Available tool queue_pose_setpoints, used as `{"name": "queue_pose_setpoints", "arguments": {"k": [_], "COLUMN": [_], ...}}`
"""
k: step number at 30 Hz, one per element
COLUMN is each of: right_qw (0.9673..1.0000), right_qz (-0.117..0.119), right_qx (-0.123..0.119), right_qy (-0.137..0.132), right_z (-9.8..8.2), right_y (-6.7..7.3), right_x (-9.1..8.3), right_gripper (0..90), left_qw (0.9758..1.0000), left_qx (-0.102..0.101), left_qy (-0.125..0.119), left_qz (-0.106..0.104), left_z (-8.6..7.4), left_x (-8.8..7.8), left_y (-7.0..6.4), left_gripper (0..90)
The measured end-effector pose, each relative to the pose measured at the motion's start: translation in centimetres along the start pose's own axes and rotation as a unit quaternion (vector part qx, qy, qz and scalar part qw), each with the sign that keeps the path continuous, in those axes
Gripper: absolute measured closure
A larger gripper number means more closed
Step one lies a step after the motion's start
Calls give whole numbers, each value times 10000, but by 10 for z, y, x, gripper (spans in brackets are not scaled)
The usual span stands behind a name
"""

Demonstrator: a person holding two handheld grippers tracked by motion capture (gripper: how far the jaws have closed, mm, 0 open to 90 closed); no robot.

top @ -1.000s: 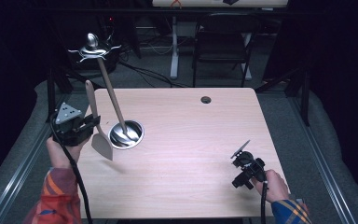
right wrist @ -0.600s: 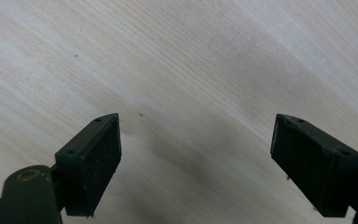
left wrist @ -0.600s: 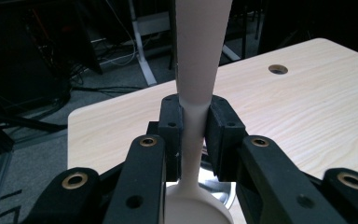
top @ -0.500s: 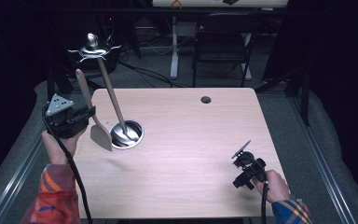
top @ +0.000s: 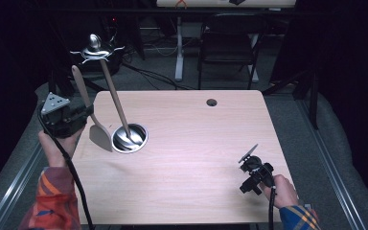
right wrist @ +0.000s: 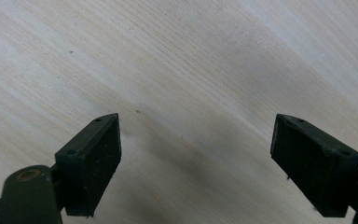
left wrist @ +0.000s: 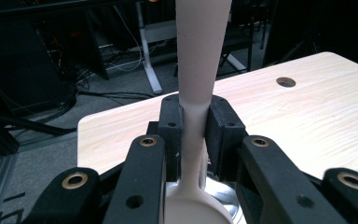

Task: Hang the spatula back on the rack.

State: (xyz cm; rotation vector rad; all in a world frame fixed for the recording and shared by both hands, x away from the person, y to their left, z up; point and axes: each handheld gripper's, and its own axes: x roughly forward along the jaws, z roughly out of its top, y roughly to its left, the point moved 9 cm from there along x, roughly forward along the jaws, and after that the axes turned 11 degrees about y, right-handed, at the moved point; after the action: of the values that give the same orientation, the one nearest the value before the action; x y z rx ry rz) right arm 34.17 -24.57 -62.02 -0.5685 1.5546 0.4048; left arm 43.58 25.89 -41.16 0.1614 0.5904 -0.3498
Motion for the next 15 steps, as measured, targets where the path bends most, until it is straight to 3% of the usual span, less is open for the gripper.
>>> {"name": "queue_pose_setpoints", "arguments": {"k": [11,12,13,15], "right_qw": [10000,9996,9999,10000], "right_qz": [-6,72,-45,-11], "right_qx": [49,174,-81,-6], "right_qy": [-40,-220,109,25], "right_z": [0,3,-2,-1], "right_y": [0,2,-2,-1], "right_x": [1,2,-2,0], "right_gripper": [157,157,157,157], "left_qw": [10000,10000,10000,10000], "left_qx": [54,52,53,51], "left_qy": [-26,-22,-7,13], "left_qz": [-51,-54,-52,-40], "left_z": [10,10,11,11], "left_x": [2,2,3,4], "left_y": [-1,-1,-1,-1], "left_gripper": [771,771,771,771]}}
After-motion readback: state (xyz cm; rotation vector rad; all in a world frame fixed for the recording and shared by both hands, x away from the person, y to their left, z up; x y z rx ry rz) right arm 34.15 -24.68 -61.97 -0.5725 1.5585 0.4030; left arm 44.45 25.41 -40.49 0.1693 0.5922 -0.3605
